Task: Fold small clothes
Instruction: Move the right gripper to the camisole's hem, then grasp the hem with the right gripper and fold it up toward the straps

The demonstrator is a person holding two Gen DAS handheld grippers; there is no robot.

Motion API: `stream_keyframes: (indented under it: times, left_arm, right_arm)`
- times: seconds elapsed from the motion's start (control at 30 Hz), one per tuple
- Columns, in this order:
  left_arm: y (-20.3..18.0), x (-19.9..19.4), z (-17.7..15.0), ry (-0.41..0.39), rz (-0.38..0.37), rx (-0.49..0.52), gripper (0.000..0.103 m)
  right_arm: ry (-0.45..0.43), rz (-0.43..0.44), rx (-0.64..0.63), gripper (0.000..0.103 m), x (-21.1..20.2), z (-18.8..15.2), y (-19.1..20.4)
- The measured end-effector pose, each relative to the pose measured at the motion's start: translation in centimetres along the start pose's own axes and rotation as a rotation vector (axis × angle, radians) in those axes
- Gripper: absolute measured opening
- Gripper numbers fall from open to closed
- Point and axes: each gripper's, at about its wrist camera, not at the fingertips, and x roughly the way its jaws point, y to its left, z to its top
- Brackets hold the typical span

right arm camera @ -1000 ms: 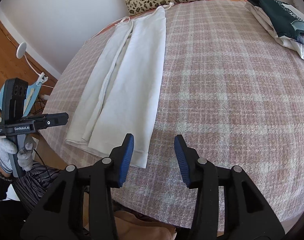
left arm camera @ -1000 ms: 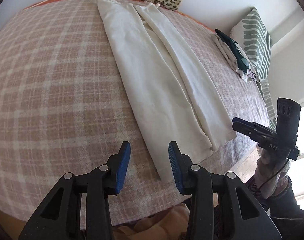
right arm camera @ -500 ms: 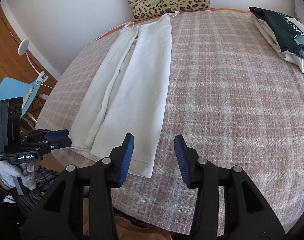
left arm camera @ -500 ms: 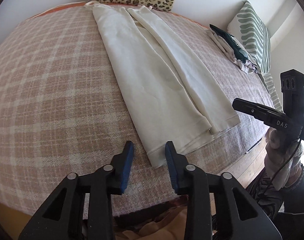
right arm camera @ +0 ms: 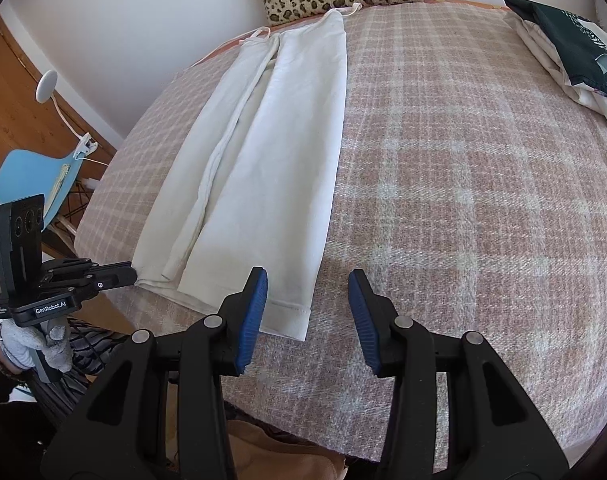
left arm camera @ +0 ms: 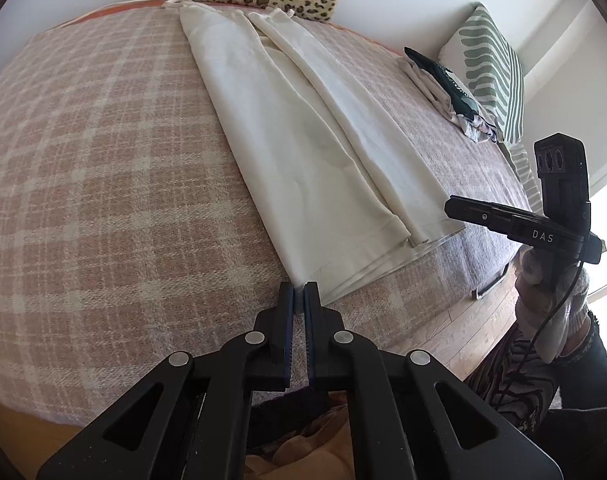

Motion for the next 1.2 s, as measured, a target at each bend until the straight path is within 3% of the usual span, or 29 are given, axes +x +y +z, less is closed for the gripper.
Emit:
stream_keyframes:
  times: [0.1, 0.23, 0.27, 0.4, 0.47, 0.6, 0.63, 0.7, 1.2]
  left_arm:
    - [1.1, -0.2, 0.1, 0.005, -0.042, -0.081, 0.005]
    - [1.7, -0.5, 0.2, 0.002, -0.067, -0.102, 0.029]
    - [1.5, -0.4, 0.3, -0.001, -0.065, -0.096, 0.029]
    - [0.5, 0.1, 0.4, -0.01, -0.045, -0.042, 0.025]
    - [0.1, 0.6, 0.4, 0.012, -0.046, -0.019, 0.005]
    - [0.3, 0.5, 0.3, 0.004, -0.069, -0.022, 0.004]
    - [0.6, 0.5, 0.3, 0.005, -0.078, -0.033, 0.004]
    - [1.0, 0.3, 0.1, 0.004, -0.088, -0.046, 0.004]
    - [2.3, -3.4, 2.7, -0.09, -0.179, -0.105, 0.004]
  right_arm:
    - [0.007, 0.018, 0.012, 0.044, 0.0, -0.3, -0.2]
    - [0.018, 0.086, 0.07, 0.044, -0.3, -0.9, -0.9]
    - [0.02, 0.098, 0.076, 0.044, -0.3, -1.0, -1.1]
    - [0.02, 0.117, 0.085, 0.044, -0.3, -1.2, -1.3]
    - [0.015, 0.128, 0.095, 0.044, -0.3, -1.2, -1.3]
    - [0.015, 0.161, 0.121, 0.032, -0.2, -1.6, -1.8]
    - [0.019, 0.178, 0.137, 0.021, -0.1, -1.6, -2.1]
    - [0.047, 0.252, 0.211, 0.012, 0.6, -1.8, -3.1]
    - [-0.091, 0.446, 0.338, 0.007, -1.7, 0.8, -3.5]
